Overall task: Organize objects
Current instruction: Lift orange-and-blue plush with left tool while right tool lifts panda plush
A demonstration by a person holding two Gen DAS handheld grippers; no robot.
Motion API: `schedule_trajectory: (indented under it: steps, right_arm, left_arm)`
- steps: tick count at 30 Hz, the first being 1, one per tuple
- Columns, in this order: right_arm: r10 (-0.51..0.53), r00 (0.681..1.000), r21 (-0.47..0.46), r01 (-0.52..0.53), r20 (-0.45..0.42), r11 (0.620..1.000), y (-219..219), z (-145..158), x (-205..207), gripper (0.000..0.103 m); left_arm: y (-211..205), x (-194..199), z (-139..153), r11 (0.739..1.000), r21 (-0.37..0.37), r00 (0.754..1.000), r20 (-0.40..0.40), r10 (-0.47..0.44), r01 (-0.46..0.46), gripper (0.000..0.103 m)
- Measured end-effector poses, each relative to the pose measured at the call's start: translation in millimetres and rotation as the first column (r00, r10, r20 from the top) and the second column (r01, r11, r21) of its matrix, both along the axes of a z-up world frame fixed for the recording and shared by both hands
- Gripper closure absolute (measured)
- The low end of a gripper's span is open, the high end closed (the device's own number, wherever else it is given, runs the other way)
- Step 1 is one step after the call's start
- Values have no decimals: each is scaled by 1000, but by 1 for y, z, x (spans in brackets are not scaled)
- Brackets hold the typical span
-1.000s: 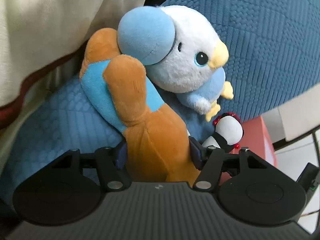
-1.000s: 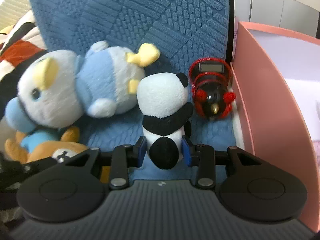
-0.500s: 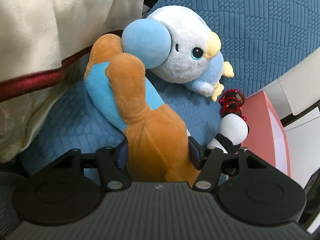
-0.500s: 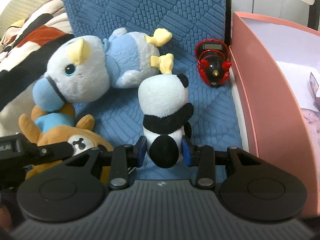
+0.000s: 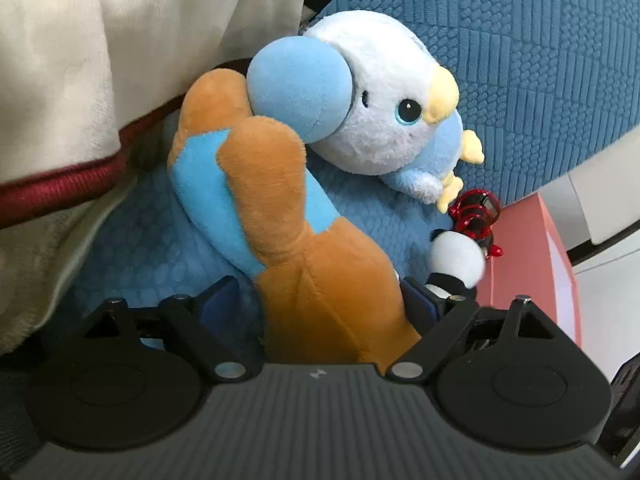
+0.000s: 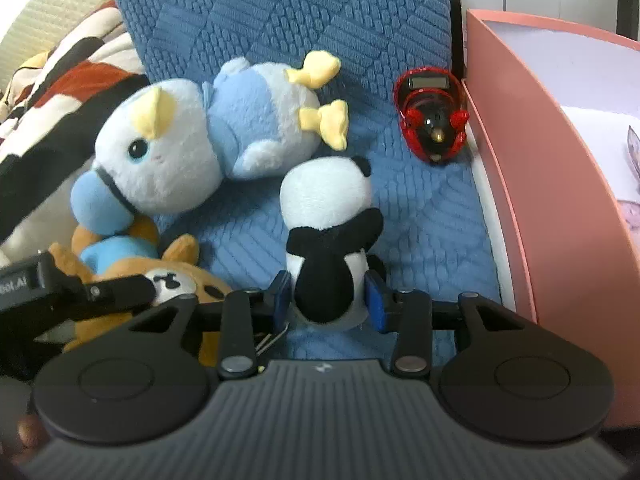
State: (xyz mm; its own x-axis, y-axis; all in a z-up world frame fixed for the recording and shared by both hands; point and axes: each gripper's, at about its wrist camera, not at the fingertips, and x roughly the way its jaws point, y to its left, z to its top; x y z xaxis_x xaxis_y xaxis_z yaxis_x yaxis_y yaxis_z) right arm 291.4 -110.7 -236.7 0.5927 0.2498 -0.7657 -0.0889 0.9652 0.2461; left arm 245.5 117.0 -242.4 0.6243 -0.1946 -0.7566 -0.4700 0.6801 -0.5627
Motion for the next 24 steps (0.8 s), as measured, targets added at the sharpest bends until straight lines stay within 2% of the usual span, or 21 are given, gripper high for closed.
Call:
schedule_trajectory:
  steps: [5,10,18,22,24]
  right_arm:
    - [-56,998,17,56,24,998,-9,1,13,53]
    - [-40,999,77,42,-24,996,-10,-7,28,50]
    - [23,1000,6,-23,12,1000,9,-8,39,49]
    - [45,999,-20,-45,10,999,16,-12,45,48]
    - [52,999,-29,-52,12,998,18,-14,45,49]
  left_arm:
    - [3,4,-3,999,-32,1000,6,26,-26,13]
    - [0,13,-5,999,-3,999,-2,38,-38,10]
    - [-4,27,-15,999,-6,999,-11,40,-40,7]
    - [4,29,-31,989,-128,997,-22,71,-73,7]
    - [5,29,-34,985,-155,997,-17,76,-78,8]
